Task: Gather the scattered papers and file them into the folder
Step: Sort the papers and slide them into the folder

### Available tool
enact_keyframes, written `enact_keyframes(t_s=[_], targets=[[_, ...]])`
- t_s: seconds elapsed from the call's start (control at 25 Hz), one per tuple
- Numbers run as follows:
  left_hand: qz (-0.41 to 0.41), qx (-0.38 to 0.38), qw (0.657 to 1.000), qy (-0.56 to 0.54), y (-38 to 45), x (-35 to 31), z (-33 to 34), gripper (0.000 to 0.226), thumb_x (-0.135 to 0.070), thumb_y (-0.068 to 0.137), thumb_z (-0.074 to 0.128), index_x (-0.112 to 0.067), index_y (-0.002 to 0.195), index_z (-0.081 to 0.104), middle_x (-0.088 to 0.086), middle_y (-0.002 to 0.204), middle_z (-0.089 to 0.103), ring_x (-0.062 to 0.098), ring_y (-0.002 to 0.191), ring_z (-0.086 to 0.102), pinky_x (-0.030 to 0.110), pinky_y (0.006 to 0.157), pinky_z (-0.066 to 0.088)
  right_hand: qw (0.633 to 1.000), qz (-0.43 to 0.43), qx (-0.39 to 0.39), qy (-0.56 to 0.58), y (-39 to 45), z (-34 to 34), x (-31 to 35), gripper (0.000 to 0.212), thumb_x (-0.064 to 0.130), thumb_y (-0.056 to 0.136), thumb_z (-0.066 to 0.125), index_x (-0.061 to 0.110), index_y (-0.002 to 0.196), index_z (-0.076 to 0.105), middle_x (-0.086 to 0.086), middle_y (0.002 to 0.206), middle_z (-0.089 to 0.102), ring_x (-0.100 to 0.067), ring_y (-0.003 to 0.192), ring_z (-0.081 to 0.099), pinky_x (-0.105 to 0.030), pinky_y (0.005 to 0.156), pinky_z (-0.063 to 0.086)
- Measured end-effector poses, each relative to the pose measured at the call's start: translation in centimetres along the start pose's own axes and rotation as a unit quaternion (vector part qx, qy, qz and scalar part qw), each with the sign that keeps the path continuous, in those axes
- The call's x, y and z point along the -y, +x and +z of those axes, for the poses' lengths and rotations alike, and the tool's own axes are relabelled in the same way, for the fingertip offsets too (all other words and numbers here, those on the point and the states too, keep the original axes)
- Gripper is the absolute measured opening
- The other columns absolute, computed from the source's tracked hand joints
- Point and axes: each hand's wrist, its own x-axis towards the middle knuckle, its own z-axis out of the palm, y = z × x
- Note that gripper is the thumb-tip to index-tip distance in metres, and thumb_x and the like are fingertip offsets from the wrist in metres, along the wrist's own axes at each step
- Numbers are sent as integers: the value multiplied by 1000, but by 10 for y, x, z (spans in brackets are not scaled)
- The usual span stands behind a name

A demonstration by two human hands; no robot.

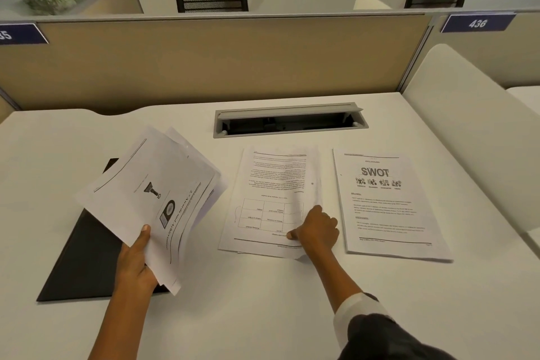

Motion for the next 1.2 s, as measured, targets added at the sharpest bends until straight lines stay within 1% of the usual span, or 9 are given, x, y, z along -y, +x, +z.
enact_keyframes(t_s=[0.2, 0.32, 0.48, 0.64, 0.76, 0.88, 1.0, 1.08, 1.2], targets=[[-8, 2, 1000, -2, 0, 1, -2, 45, -31, 87, 57, -27, 131, 46, 12, 136, 48, 33, 116, 47, 54, 104, 34, 998, 5, -6, 61, 2, -2, -7, 39, 25, 77, 75, 8, 109, 60, -11, 114, 66, -29, 110, 58, -38, 93, 50], [-6, 5, 1000, -4, 0, 3, -3, 46, -30, 87, 57, -28, 132, 45, 11, 137, 48, 33, 118, 46, 54, 106, 33, 999, 9, -48, -10, -2, -4, -9, 36, 30, 82, 68, 14, 113, 60, -11, 125, 52, -32, 117, 46, -41, 96, 42], [-8, 13, 1000, -4, 0, 5, -3, 46, -29, 88, 57, -27, 132, 45, 9, 137, 48, 32, 122, 45, 52, 108, 31, 999, 11, -25, 19, -2, -6, -5, 30, 14, 86, 65, 14, 115, 57, -14, 131, 37, -36, 115, 45, -46, 95, 45], [-20, 14, 1000, 3, -1, 6, -2, 46, -29, 87, 58, -26, 131, 46, 10, 134, 50, 34, 118, 47, 54, 106, 33, 999, -16, -20, 31, 2, -10, -7, 32, 12, 86, 60, 13, 117, 51, -12, 123, 51, -30, 106, 58, -44, 99, 37], [-25, 22, 999, 11, -2, 6, -2, 46, -30, 85, 60, -30, 129, 48, 7, 126, 52, 32, 109, 49, 51, 97, 37, 994, -52, -55, 77, 1, -17, -10, 48, 15, 82, 65, 16, 122, 39, -8, 111, 64, -31, 106, 58, -43, 98, 35], [-15, 37, 999, 37, -4, 12, 2, 42, -28, 85, 61, -29, 126, 50, 5, 121, 54, 29, 102, 50, 50, 95, 37, 979, -52, -82, 180, 4, -36, -14, 58, 18, 80, 71, 12, 129, 41, -14, 112, 65, -35, 103, 62, -44, 94, 44], [-7, 66, 996, 63, -6, 21, 11, 39, -23, 87, 60, -25, 125, 52, 5, 115, 58, 25, 92, 56, 43, 85, 44, 971, -56, -102, 209, 16, -59, -24, 36, 21, 81, 69, 6, 113, 61, -16, 109, 67, -30, 91, 61, -34, 77, 46], [3, 93, 992, 82, -8, 30, 18, 33, -18, 87, 59, -22, 120, 55, 7, 112, 62, 24, 91, 59, 39, 75, 48, 960, -66, -131, 239, 21, -76, -31, 31, 17, 81, 68, 3, 108, 63, -18, 108, 67, -24, 82, 55, -32, 74, 45], [11, 105, 988, 116, -12, 48, 30, 32, -11, 87, 59, -16, 118, 55, 14, 117, 61, 30, 93, 59, 40, 79, 48, 905, -52, -230, 355, 27, -101, -43, 32, 14, 81, 70, 6, 111, 61, -20, 110, 66, -21, 87, 53, -28, 80, 43]])
